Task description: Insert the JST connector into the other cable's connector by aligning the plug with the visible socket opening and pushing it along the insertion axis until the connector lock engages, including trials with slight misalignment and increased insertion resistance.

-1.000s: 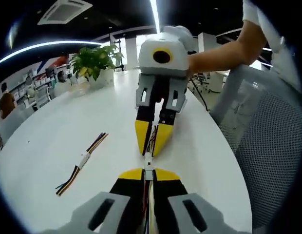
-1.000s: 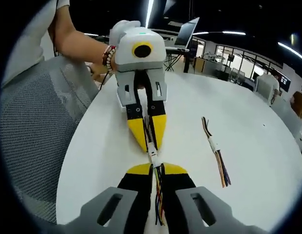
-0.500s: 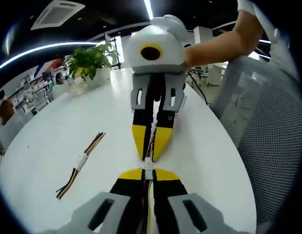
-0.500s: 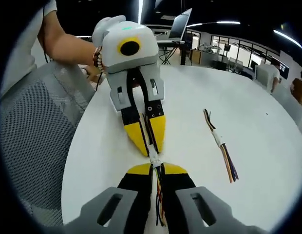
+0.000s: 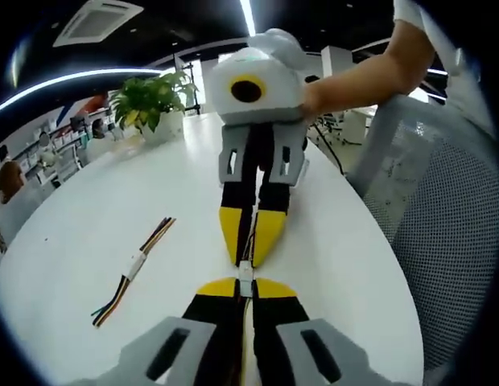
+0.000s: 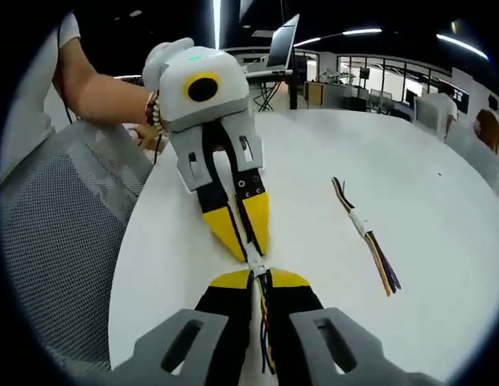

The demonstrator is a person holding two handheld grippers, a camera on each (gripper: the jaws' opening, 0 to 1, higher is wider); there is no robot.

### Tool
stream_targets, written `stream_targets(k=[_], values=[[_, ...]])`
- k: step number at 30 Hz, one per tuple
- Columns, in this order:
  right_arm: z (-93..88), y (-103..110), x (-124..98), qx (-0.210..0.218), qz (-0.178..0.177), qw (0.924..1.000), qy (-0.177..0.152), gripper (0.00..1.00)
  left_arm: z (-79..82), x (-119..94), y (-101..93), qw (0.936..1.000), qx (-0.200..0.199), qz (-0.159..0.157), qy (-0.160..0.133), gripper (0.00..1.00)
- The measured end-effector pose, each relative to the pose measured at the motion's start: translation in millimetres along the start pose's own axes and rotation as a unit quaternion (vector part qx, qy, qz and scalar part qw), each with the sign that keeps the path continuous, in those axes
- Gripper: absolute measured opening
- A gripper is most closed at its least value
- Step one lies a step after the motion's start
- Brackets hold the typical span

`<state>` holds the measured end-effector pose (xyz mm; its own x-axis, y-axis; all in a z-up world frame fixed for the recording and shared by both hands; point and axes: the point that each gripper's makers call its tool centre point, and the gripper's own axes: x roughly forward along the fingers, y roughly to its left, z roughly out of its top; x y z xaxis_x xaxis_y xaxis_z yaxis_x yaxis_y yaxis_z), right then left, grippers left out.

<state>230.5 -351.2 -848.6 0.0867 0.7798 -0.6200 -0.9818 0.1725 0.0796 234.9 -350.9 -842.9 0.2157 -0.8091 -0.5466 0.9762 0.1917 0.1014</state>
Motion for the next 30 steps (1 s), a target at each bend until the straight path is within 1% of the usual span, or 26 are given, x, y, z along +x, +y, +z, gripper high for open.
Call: stream_targets(k=[3, 8, 9, 11, 13, 15, 17, 18, 21, 24, 27, 30], values=[[1.2, -1, 1, 0.004, -0.003, 1.0, -0.005, 0.03, 0.1, -1, 1.7, 1.0, 0.001, 0.004, 0.002, 0.0], [12.8, -11, -4, 0.002, -0.021, 0.999, -0.038, 0.03, 9.1, -7, 14.4, 0.9995, -0.002, 0.031, -0.012, 0.0], [12.9, -13, -4, 0.002, -0.023, 0.999, -0.039, 0.03, 10.6, -6, 15.9, 0.9993, -0.004, 0.035, -0.015, 0.0], [13.4, -15, -4, -0.004, -0.028, 0.9988, -0.04, 0.03, 9.7, -5, 18.3, 0.9992, 0.001, 0.039, -0.012, 0.0], [13.6, -18, -3, -0.014, -0.033, 0.9985, -0.041, 0.03, 8.9, -4, 20.9, 0.999, -0.002, 0.043, -0.012, 0.0], [16.3, -23, -3, -0.015, -0.041, 0.998, -0.046, 0.03, 9.0, -4, 25.7, 0.9986, -0.008, 0.051, -0.013, 0.0], [18.9, -27, -2, -0.017, -0.045, 0.9976, -0.05, 0.03, 8.6, -5, 34.6, 0.9975, -0.026, 0.063, -0.016, 0.0], [21.2, -31, 0, -0.023, -0.053, 0.9969, -0.054, 0.03, 7.9, -6, 37.5, 0.9972, -0.03, 0.066, -0.016, 0.0], [24.4, -37, 3, -0.034, -0.059, 0.996, -0.057, 0.03, 5.1, -8, 47.3, 0.996, -0.044, 0.076, -0.017, 0.0], [29.7, -46, 4, -0.048, -0.07, 0.9946, -0.061, 0.04, 5.6, -9, 57.0, 0.9939, -0.063, 0.087, -0.025, 0.0], [31.2, -53, 5, -0.049, -0.076, 0.994, -0.061, 0.04, 5.9, -7, 64.0, 0.9931, -0.066, 0.093, -0.027, 0.0], [29.9, -62, 6, -0.043, -0.082, 0.9939, -0.06, 0.04, 5.5, -3, 71.8, 0.9928, -0.066, 0.098, -0.021, 0.0]])
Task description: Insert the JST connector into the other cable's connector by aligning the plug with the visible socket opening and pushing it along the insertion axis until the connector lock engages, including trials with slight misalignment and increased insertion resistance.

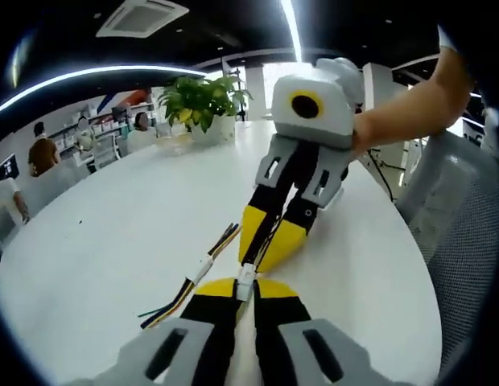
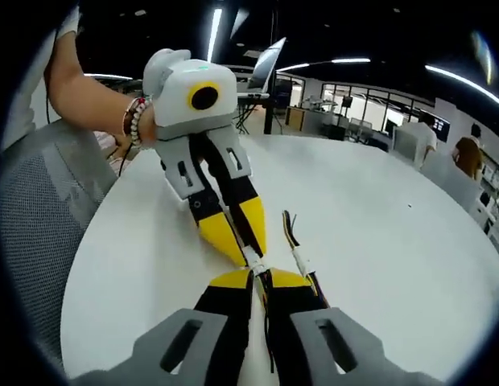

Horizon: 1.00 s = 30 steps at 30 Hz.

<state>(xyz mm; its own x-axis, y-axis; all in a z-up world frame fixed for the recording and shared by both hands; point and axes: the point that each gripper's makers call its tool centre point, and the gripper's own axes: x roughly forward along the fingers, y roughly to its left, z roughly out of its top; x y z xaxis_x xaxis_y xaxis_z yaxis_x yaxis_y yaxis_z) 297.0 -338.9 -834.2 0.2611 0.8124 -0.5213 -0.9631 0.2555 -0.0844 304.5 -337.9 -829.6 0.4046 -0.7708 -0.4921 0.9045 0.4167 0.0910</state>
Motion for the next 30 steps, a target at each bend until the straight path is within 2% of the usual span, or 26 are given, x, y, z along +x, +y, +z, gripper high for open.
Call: stream_targets(k=[6, 9, 15, 16, 25, 27, 30], values=[[-1.4, -7, 4, 0.012, -0.008, 0.9999, -0.003, 0.04, -1.7, 3, 8.4, 1.0, -0.002, 0.001, 0.005, 0.01], [-3.4, -9, 6, 0.019, -0.013, 0.9997, -0.001, 0.04, -4.0, 5, 10.4, 0.9998, -0.014, 0.011, 0.013, 0.01], [-12.4, -5, 10, 0.019, -0.012, 0.9996, 0.015, 0.04, -10.5, 8, 8.0, 0.9995, -0.006, 0.014, 0.029, 0.03], [-10.1, -6, 10, 0.02, -0.014, 0.9997, 0.009, 0.04, -12.5, 8, 8.8, 0.9993, -0.002, 0.017, 0.033, 0.04], [-11.7, -5, 8, 0.029, -0.019, 0.9993, 0.016, 0.07, -12.5, 5, 10.8, 0.999, -0.021, 0.024, 0.03, 0.11], [-9.9, -5, 5, 0.035, -0.02, 0.9991, 0.012, 0.12, -7.5, 3, 9.0, 0.9989, -0.038, 0.021, 0.014, 0.11], [-2.6, -9, -1, 0.039, -0.028, 0.9988, -0.001, 0.1, -1.2, -1, 9.4, 0.9985, -0.047, 0.027, -0.001, 0.11]])
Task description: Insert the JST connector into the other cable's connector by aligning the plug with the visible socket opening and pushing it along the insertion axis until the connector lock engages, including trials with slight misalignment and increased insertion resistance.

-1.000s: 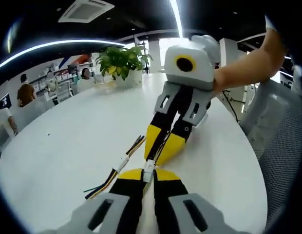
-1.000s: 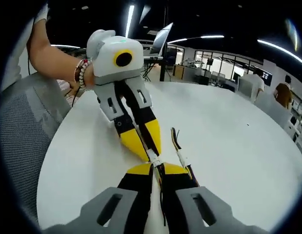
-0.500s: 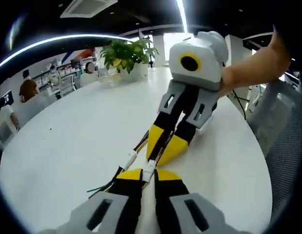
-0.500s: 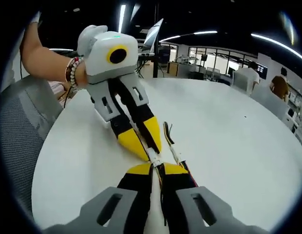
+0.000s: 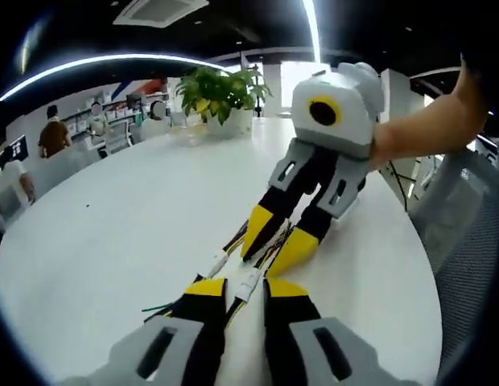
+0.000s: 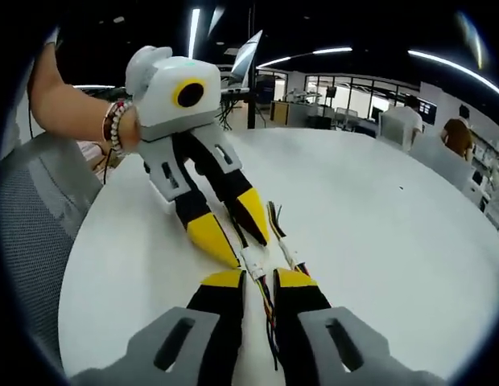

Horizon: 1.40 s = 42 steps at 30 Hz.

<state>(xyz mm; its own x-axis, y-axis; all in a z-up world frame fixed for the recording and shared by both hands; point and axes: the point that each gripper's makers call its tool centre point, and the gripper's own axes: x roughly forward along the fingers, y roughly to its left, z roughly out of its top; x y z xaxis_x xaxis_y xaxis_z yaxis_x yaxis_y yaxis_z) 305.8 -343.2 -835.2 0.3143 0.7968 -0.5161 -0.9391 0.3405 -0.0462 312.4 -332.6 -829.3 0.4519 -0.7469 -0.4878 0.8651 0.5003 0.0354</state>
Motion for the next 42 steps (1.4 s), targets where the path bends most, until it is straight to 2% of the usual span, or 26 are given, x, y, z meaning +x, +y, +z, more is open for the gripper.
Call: stream_targets(k=[4, 8, 13, 16, 21, 24, 28, 29, 32, 34, 36, 38, 40, 42], values=[[10.6, -7, -6, 0.015, -0.013, 0.9996, -0.019, 0.12, 8.7, -4, 1.1, 0.9998, -0.01, 0.003, -0.019, 0.14], [17.7, -8, -12, 0.013, -0.019, 0.9995, -0.023, 0.16, 28.8, -9, 1.9, 0.9981, -0.028, 0.009, -0.055, 0.18], [28.9, -12, -21, 0.017, -0.034, 0.9987, -0.033, 0.2, 38.3, -15, 1.6, 0.9974, -0.027, 0.016, -0.065, 0.24], [37.4, -13, -27, 0.019, -0.047, 0.9981, -0.034, 0.24, 48.1, -24, -0.8, 0.9954, -0.044, 0.021, -0.083, 0.28], [54.7, -12, -38, 0.011, -0.066, 0.997, -0.039, 0.29, 60.9, -38, -2.6, 0.9936, -0.037, 0.036, -0.101, 0.3], [60.5, -15, -45, 0.002, -0.094, 0.995, -0.034, 0.41, 63.8, -47, -1.4, 0.9892, -0.081, 0.038, -0.116, 0.4], [67.5, -17, -55, 0.013, -0.115, 0.9924, -0.04, 0.51, 66.7, -62, 4.2, 0.9852, -0.103, 0.056, -0.125, 0.51], [68.4, -16, -56, 0.015, -0.116, 0.9923, -0.04, 0.52, 64.8, -66, 5.3, 0.9845, -0.116, 0.059, -0.118, 0.53], [71.2, -13, -61, 0.023, -0.116, 0.9919, -0.046, 0.5, 68.6, -77, 8.0, 0.9809, -0.121, 0.074, -0.133, 0.57], [70.9, -15, -65, 0.025, -0.126, 0.9908, -0.043, 0.51, 70.4, -83, 9.6, 0.977, -0.143, 0.081, -0.136, 0.63], [72.2, -13, -69, 0.038, -0.124, 0.9905, -0.045, 0.54, 67.9, -89, 14.9, 0.9716, -0.171, 0.101, -0.128, 0.77], [73.0, -10, -74, 0.052, -0.115, 0.9908, -0.048, 0.58, 67.8, -94, 16.8, 0.9694, -0.177, 0.111, -0.128, 0.86], [72.6, -9, -80, 0.059, -0.118, 0.9901, -0.048, 0.63, 68.5, -102, 16.2, 0.9682, -0.178, 0.116, -0.131, 0.87], [75.1, -9, -89, 0.063, -0.123, 0.9889, -0.055, 0.63, 70.3, -108, 14.6, 0.967, -0.181, 0.116, -0.136, 0.87]])
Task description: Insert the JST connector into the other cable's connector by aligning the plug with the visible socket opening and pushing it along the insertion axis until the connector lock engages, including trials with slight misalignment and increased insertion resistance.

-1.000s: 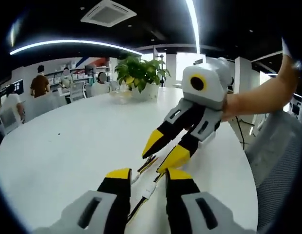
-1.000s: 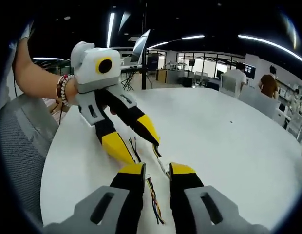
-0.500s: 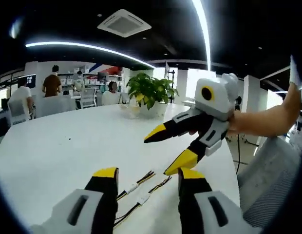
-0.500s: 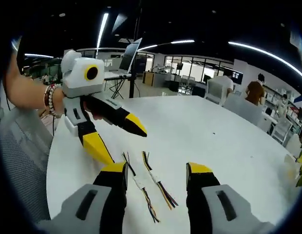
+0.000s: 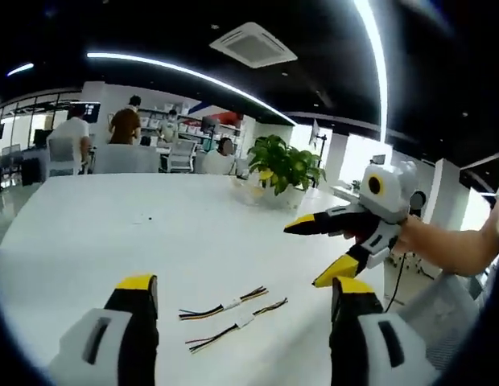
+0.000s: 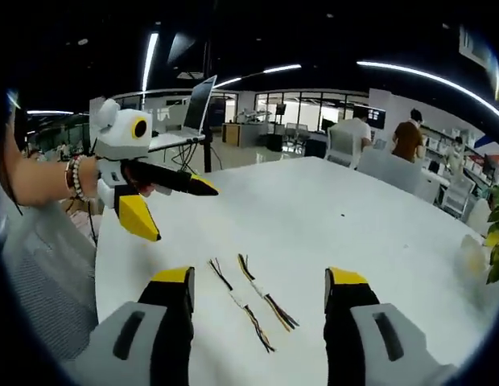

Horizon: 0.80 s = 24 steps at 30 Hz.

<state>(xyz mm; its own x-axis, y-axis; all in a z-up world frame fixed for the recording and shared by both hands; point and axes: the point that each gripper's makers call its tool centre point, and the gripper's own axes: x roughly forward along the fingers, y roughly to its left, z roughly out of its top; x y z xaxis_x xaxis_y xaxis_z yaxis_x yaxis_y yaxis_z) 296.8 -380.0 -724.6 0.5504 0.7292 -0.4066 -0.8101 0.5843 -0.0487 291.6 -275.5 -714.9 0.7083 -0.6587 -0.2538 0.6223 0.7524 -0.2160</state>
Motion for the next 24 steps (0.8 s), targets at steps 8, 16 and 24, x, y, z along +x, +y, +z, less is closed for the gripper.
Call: stream_targets(k=[8, 16, 24], values=[[6.4, -5, -29, 0.043, -0.006, 0.999, -0.013, 0.68, 10.1, -20, 0.5, 0.9998, -0.006, 0.016, -0.013, 0.89], [10.6, -4, -56, 0.043, -0.021, 0.9987, -0.02, 0.69, 3.7, -50, -0.7, 0.9995, -0.001, 0.031, 0.0, 0.89], [17.2, 1, -82, 0.043, -0.042, 0.9973, -0.043, 0.68, -9.7, -94, 3.5, 0.9977, 0.009, 0.065, 0.019, 0.91]])
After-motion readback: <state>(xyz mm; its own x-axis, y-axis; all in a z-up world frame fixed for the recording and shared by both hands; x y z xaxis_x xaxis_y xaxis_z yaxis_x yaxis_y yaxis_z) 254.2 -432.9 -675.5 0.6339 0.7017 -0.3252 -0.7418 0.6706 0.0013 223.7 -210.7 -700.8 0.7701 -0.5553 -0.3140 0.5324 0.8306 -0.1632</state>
